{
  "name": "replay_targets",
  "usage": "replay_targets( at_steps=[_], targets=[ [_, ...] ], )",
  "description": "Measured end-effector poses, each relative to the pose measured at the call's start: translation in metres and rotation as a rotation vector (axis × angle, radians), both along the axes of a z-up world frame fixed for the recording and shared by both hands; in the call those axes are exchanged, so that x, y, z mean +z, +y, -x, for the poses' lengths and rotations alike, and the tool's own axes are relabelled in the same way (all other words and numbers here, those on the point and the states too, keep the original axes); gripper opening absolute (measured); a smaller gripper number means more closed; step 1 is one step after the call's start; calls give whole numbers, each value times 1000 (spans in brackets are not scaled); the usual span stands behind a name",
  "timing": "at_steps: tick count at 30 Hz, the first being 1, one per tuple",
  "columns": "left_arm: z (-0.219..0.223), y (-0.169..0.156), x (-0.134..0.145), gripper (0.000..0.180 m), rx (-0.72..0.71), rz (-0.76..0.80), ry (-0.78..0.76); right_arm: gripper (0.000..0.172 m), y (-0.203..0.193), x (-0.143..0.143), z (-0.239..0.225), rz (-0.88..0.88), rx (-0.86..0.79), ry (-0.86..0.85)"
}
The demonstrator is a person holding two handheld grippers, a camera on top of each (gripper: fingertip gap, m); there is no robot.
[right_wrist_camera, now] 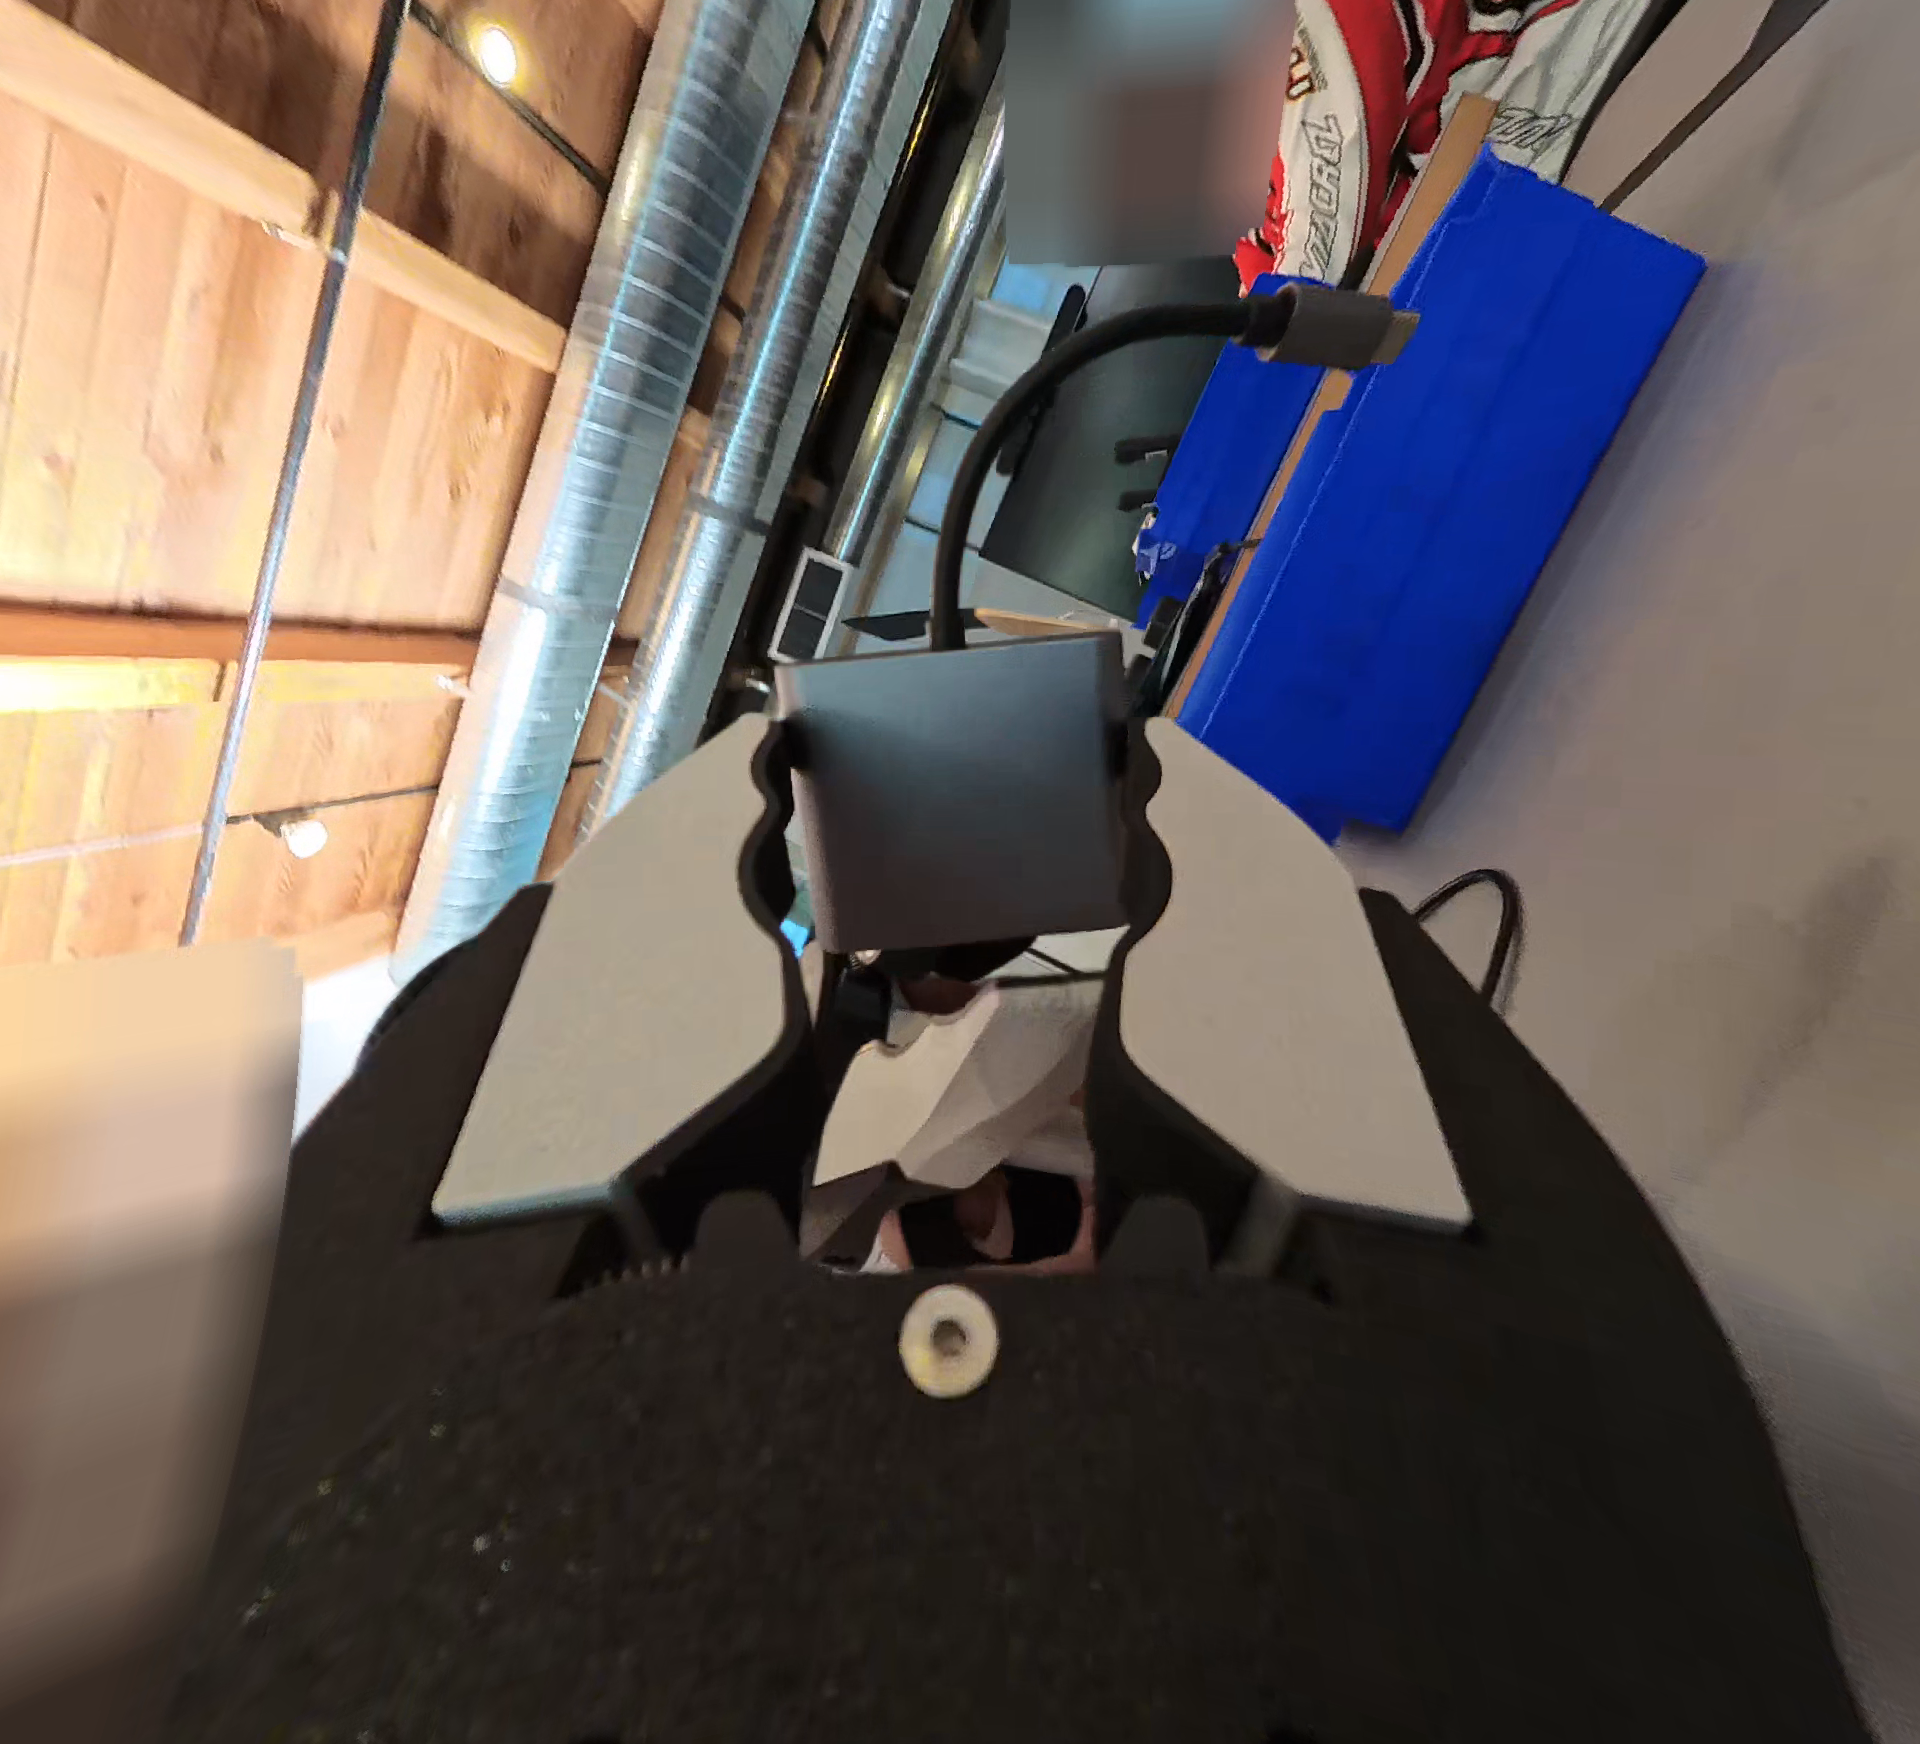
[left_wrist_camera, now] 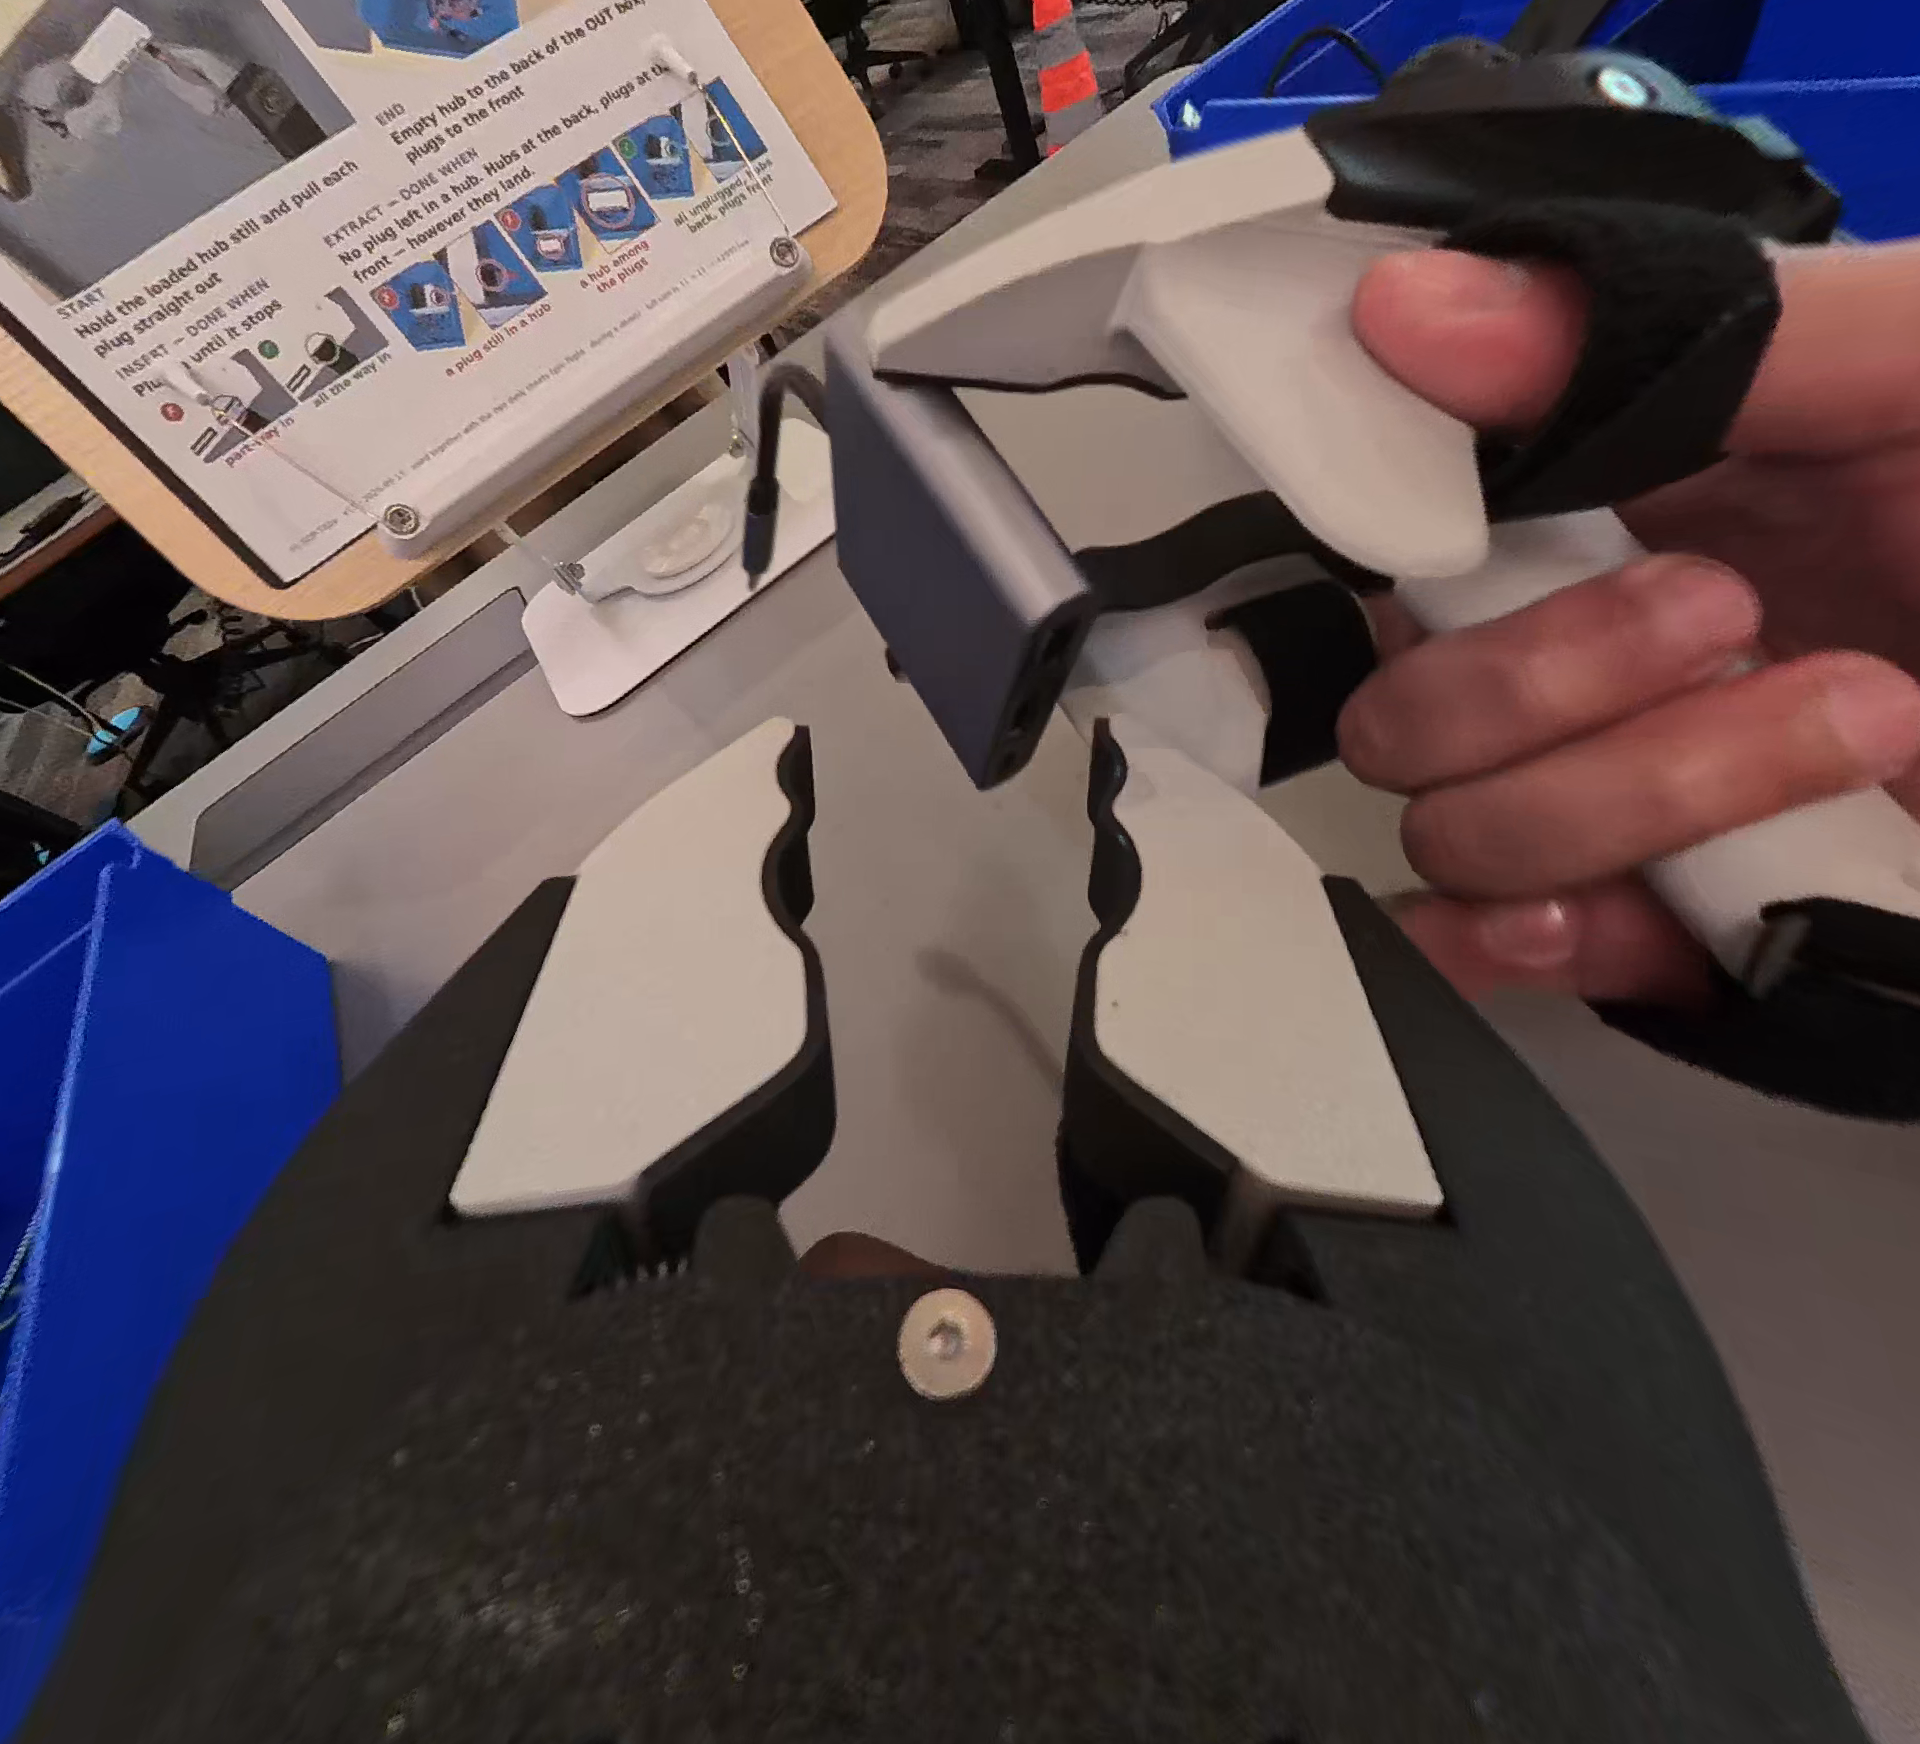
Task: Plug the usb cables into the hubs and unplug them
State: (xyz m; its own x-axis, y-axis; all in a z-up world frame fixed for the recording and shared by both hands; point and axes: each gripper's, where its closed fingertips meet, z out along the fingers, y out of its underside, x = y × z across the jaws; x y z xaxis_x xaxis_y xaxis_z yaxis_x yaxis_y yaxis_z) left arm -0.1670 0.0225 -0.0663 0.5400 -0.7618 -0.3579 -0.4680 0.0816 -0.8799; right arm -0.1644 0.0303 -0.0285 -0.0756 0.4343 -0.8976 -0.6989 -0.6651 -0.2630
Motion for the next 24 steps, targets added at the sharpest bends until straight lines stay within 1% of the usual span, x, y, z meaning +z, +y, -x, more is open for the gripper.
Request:
replay_targets(
  at_steps=[5,7,9,10,11,14,17,20,22,24],
  targets=[
    [-7,2,-3,41,-23,3,-5,61,0,-16,3,75,-21,54],
    [-8,1,-5,30,-30,-9,4,61,-1,-20,7,104,-2,97],
    [-6,3,-8,24,-23,-31,21,61,0,-24,7,142,-3,148],
    [-4,5,-8,16,-13,-45,33,61,1,-26,7,153,-8,153],
    [-2,7,-8,14,-5,-47,35,61,1,-26,8,151,-2,146],
    [0,7,-10,12,-47,48,-4,61,0,-28,10,132,0,100],
    [3,8,-11,12,-69,84,-2,60,-1,-31,11,100,22,28],
    [9,10,-4,12,-88,137,-44,66,-7,-32,9,40,59,-97],
    [14,12,2,12,-101,182,-80,71,-14,-34,7,-49,76,-266],
    [17,14,5,12,-123,256,-96,75,-23,-39,4,-190,72,-506]
  ],
)
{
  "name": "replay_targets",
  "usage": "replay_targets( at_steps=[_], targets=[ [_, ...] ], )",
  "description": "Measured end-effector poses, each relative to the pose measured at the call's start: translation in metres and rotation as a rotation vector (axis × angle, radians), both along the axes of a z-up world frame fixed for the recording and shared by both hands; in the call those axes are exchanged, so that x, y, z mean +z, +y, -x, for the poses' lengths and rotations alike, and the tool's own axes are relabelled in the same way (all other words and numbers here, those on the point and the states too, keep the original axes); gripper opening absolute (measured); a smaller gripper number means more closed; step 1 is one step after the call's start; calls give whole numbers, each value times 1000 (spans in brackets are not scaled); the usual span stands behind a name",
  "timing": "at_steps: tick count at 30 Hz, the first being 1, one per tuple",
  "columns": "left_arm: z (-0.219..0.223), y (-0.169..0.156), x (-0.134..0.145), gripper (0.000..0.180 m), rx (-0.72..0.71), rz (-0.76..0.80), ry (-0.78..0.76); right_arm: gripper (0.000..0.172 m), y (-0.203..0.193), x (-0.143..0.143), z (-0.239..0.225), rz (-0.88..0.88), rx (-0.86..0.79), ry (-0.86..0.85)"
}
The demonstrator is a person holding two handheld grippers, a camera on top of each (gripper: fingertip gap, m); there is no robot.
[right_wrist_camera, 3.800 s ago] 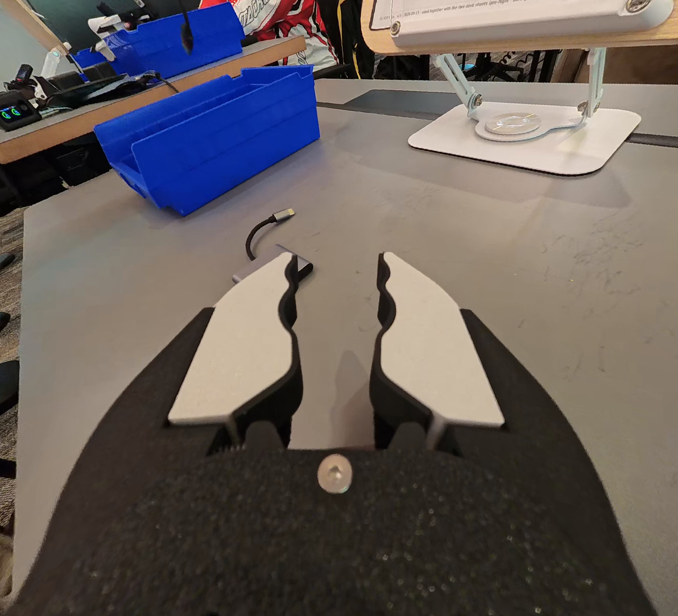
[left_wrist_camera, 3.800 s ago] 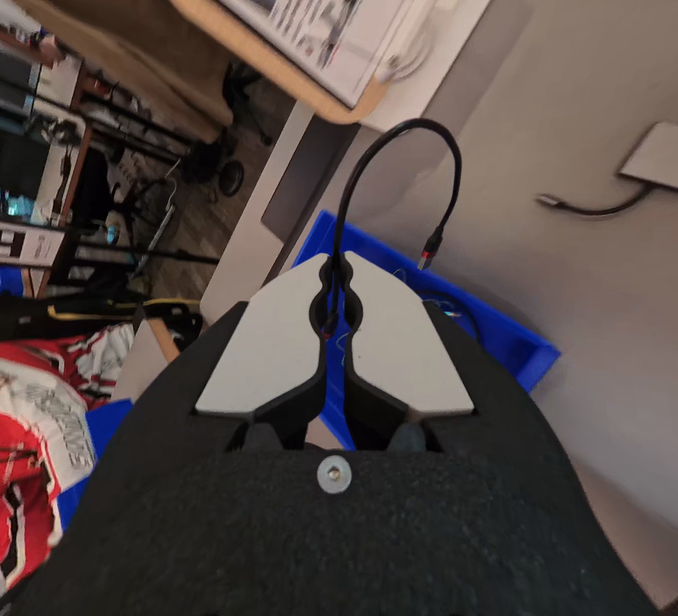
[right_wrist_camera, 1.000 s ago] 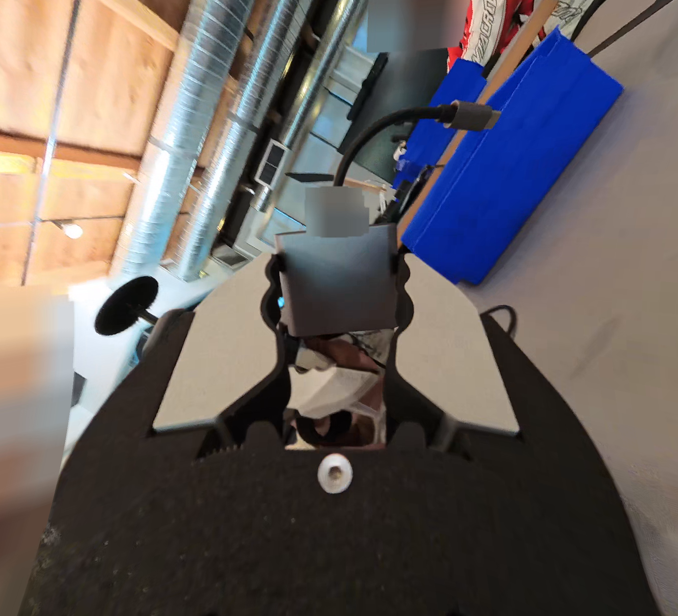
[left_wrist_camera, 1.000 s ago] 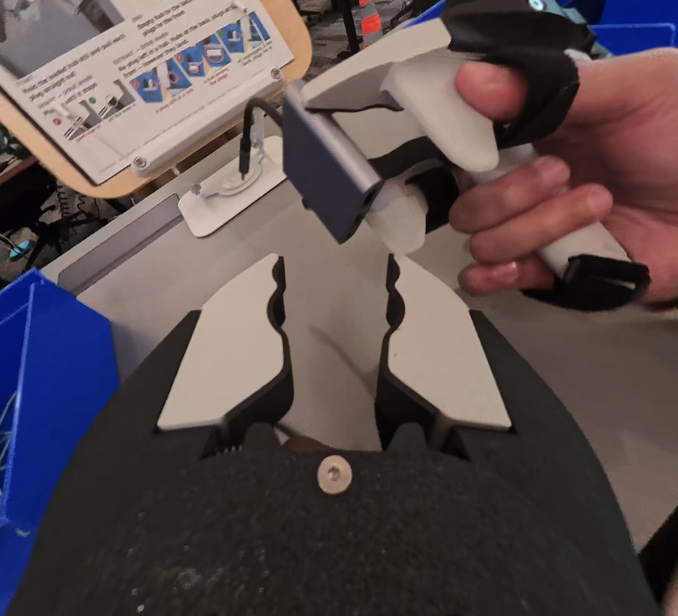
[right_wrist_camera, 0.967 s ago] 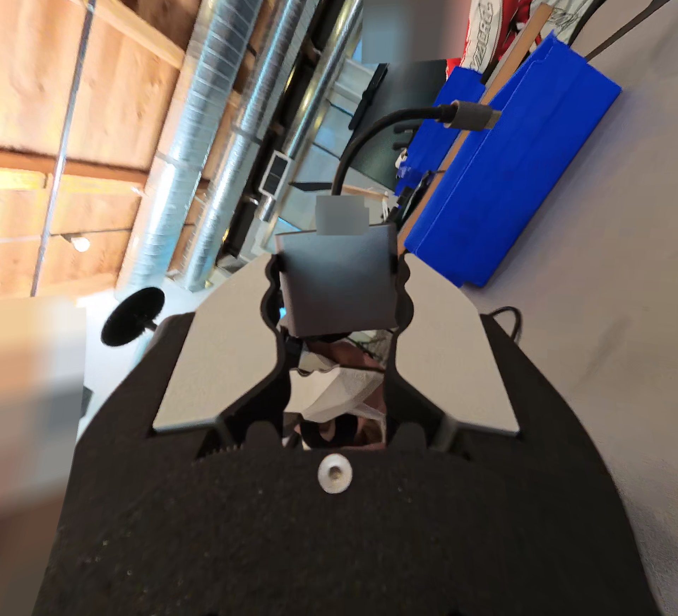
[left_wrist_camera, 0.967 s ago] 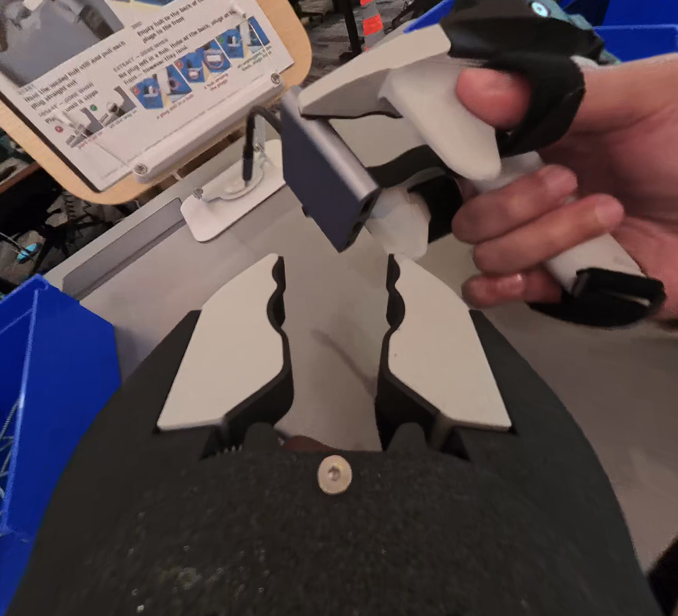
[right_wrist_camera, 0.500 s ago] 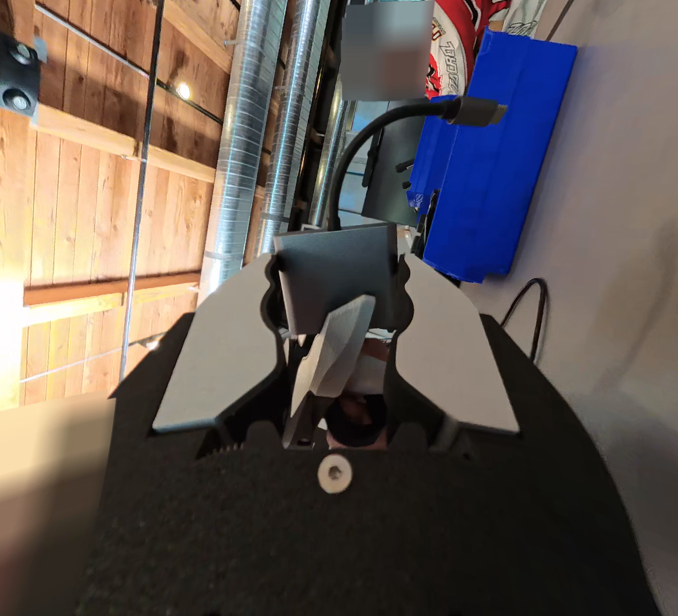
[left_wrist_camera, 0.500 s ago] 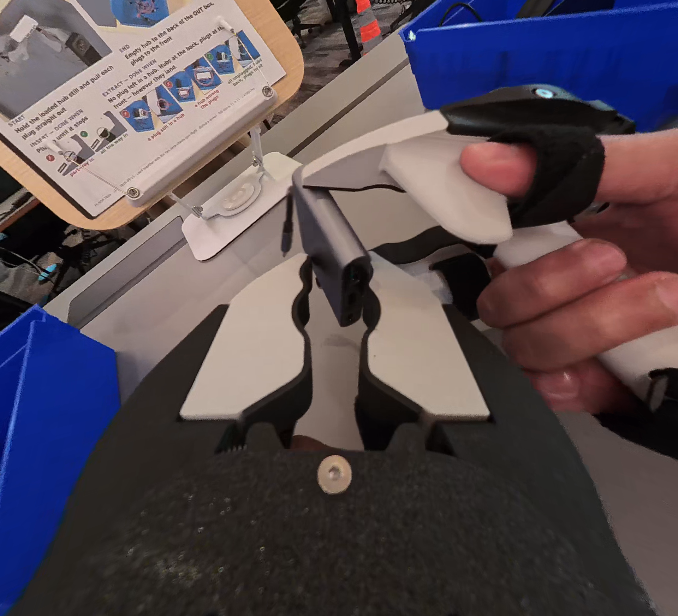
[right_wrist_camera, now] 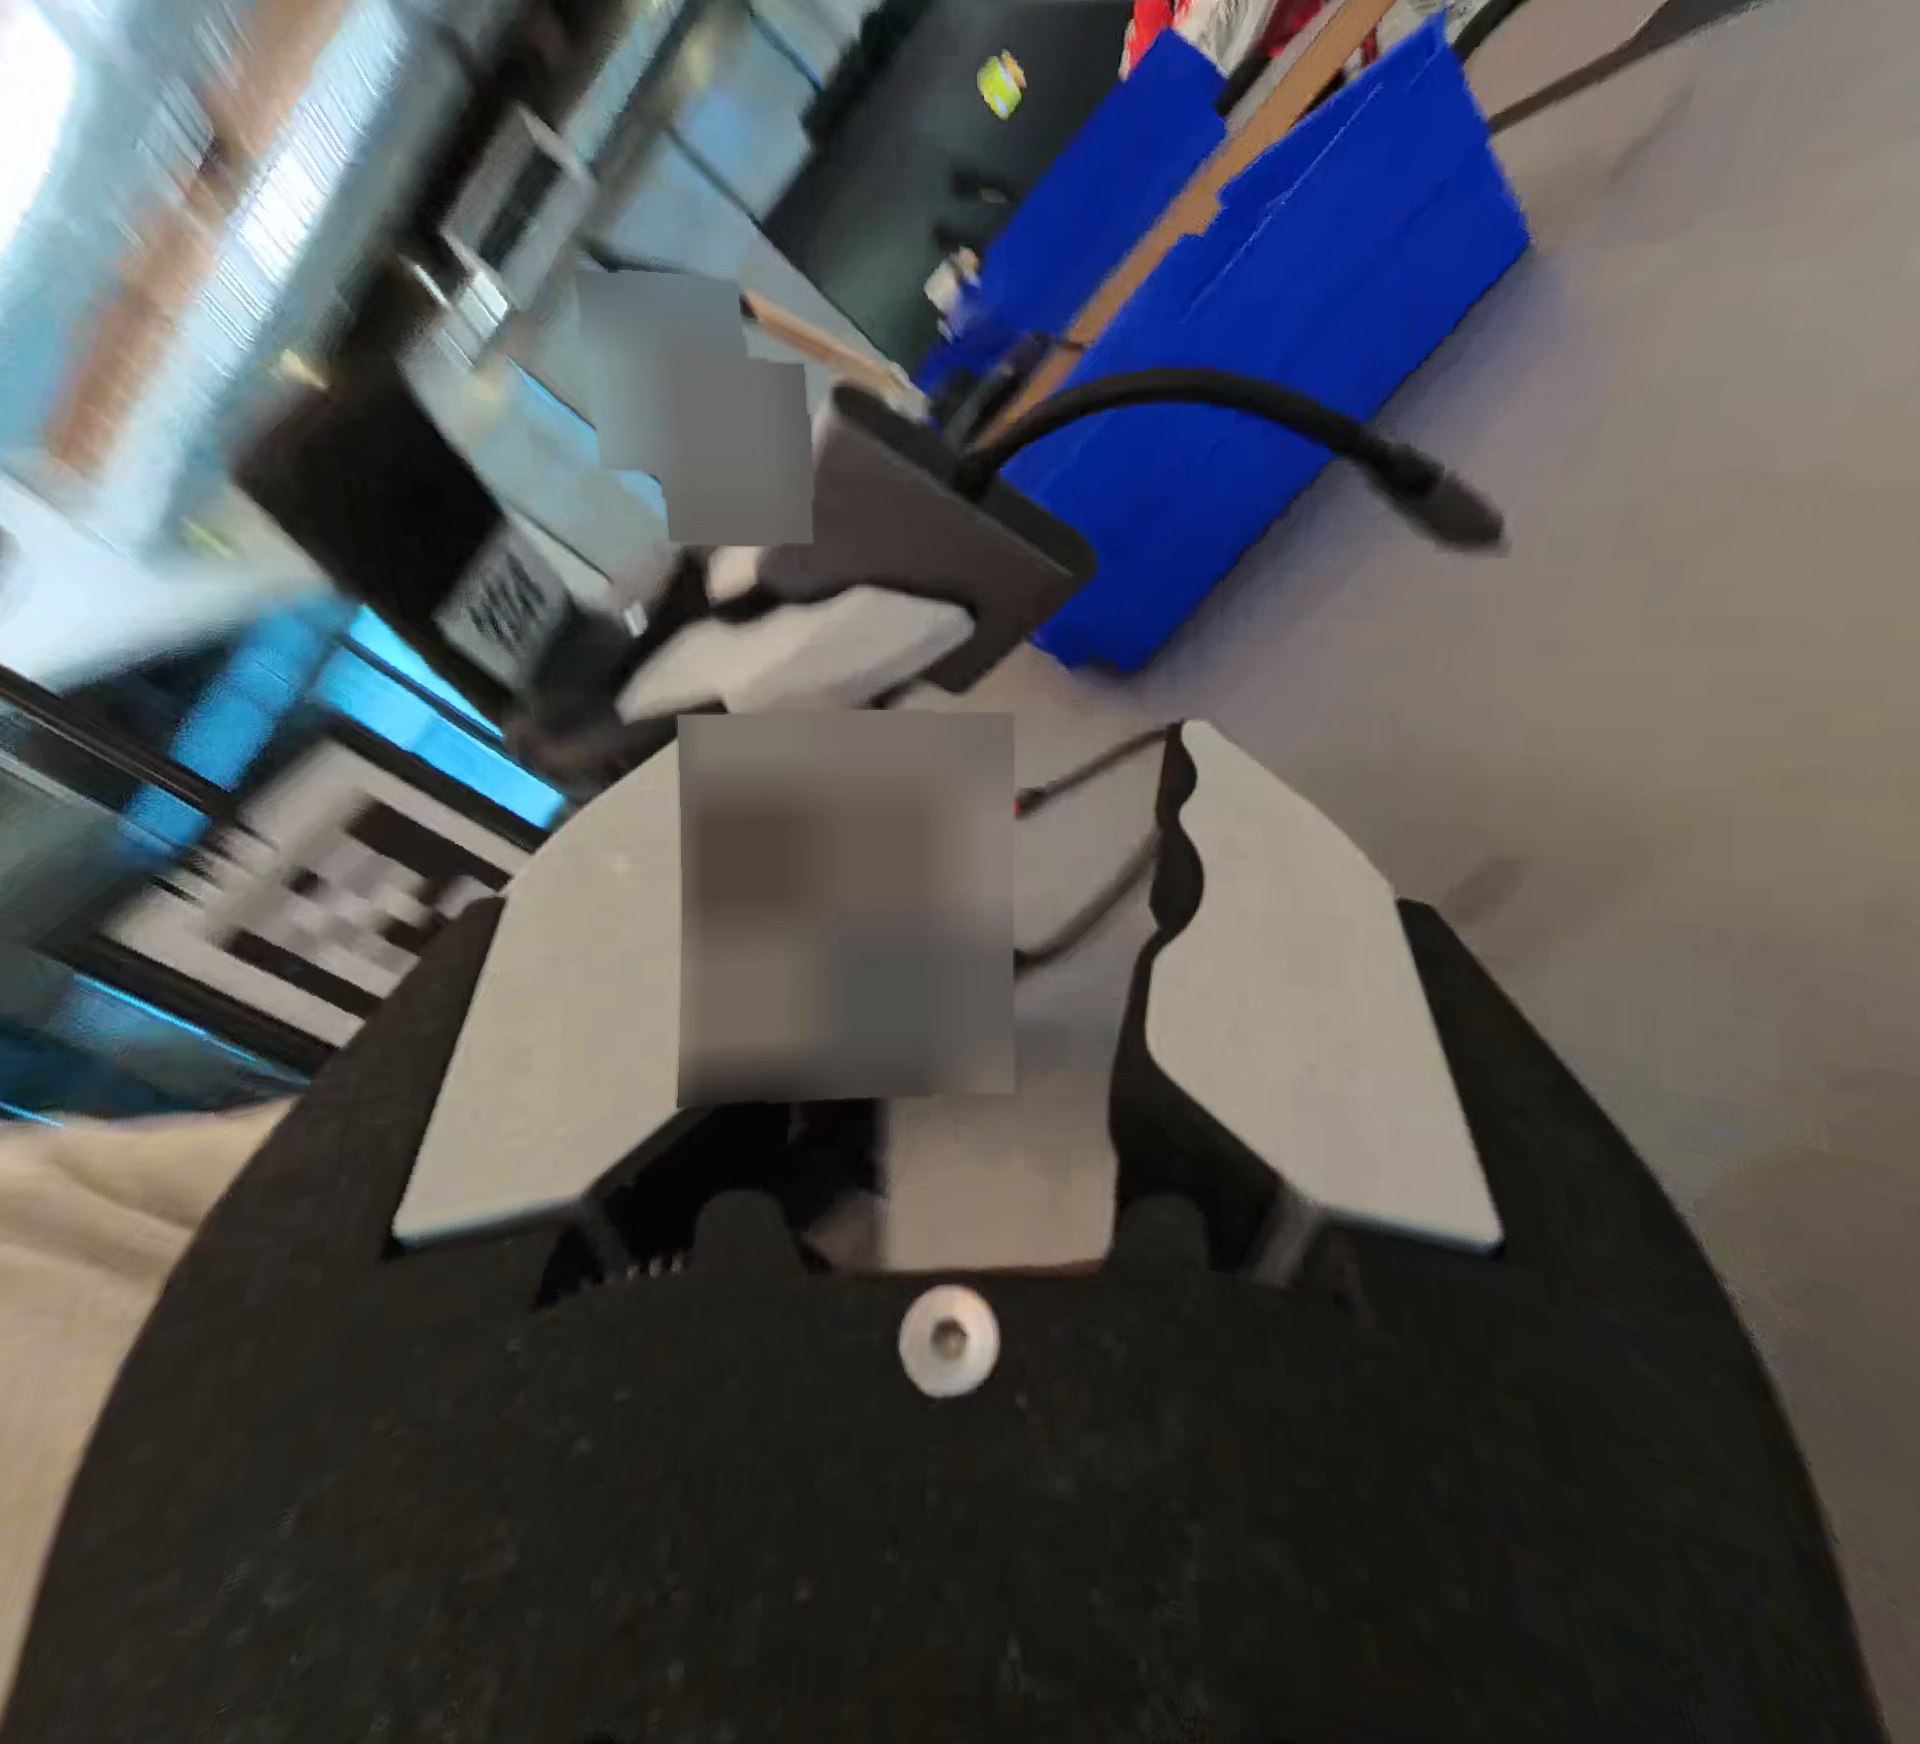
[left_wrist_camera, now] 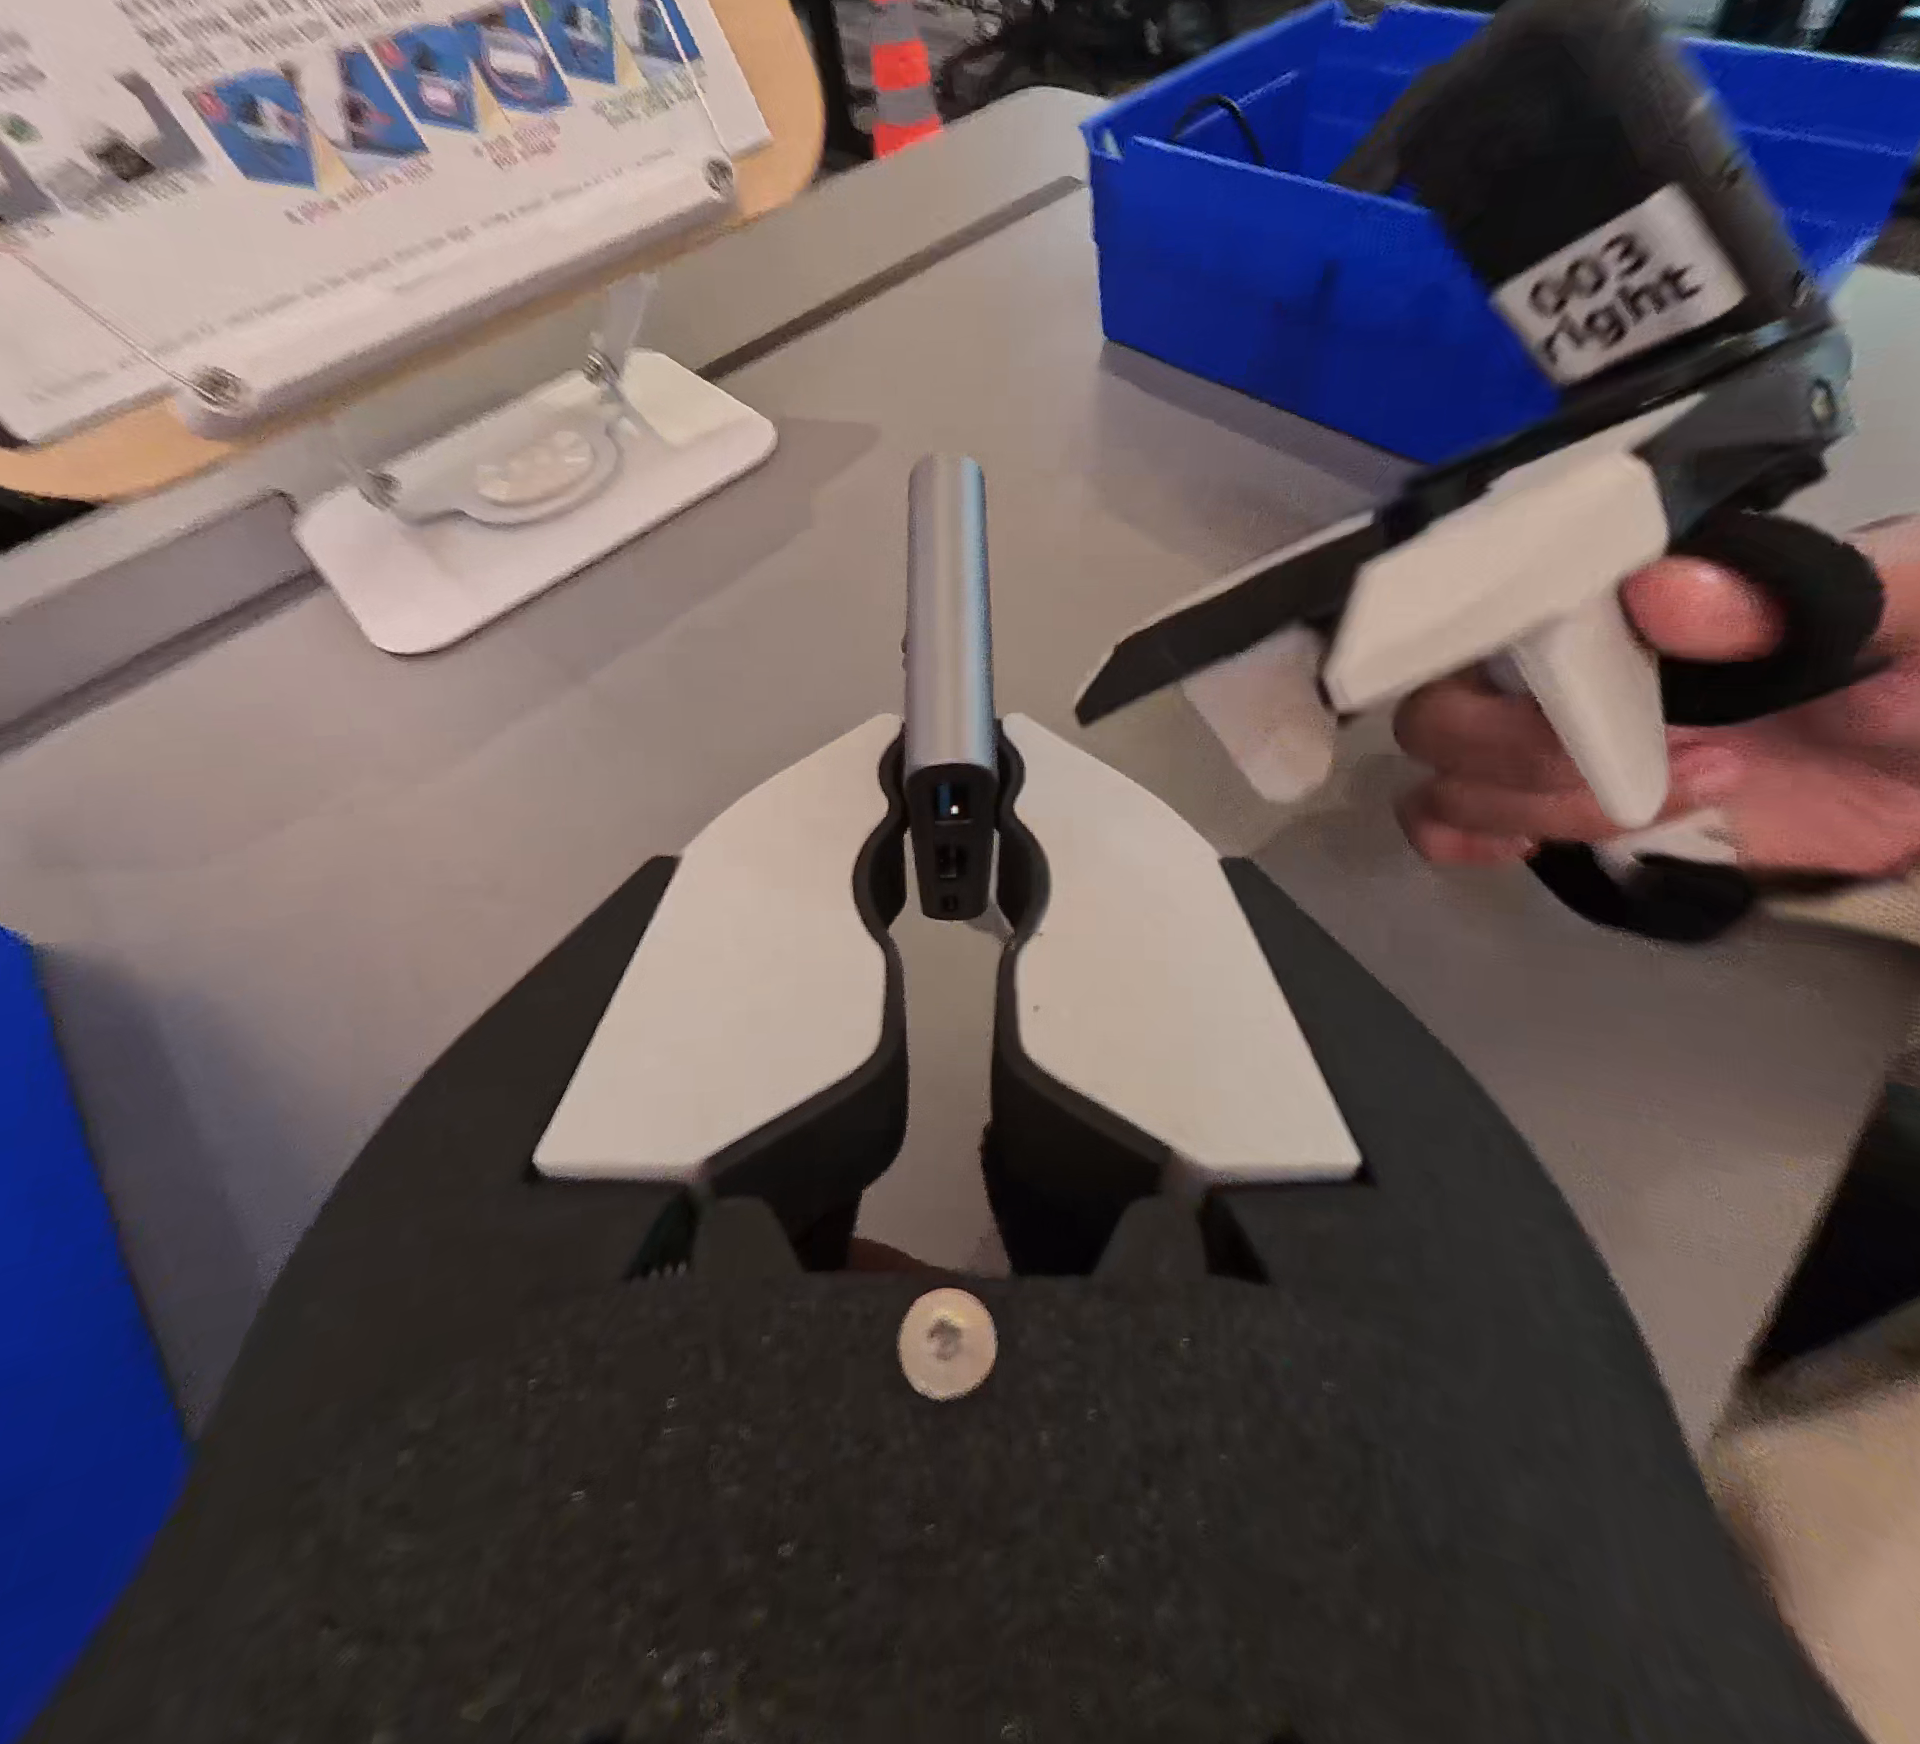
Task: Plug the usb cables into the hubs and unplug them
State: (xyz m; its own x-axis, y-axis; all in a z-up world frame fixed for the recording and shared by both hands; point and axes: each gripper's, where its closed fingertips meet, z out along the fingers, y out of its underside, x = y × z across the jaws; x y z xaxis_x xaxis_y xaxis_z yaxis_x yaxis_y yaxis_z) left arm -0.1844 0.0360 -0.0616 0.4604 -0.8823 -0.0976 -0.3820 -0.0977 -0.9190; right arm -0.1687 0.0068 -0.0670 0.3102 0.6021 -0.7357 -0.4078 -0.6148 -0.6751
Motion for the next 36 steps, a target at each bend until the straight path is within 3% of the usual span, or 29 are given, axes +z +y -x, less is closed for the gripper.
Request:
replay_targets(
  at_steps=[8,12,16,24,36],
  targets=[
    [1,4,-8,12,-66,256,61,73,0,-5,-27,-728,-162,-928],
    [-6,1,-7,12,-71,287,95,69,18,-4,-30,-1005,-171,-1237],
    [-14,-3,-11,12,-95,335,113,66,34,-2,-28,-1193,-169,-1384],
    [-34,-2,-26,12,-141,435,141,69,50,-9,-17,-1456,-253,-1489],
    [-59,-2,-45,13,-218,452,217,69,63,-31,-35,-1368,-214,-1589]
  ],
)
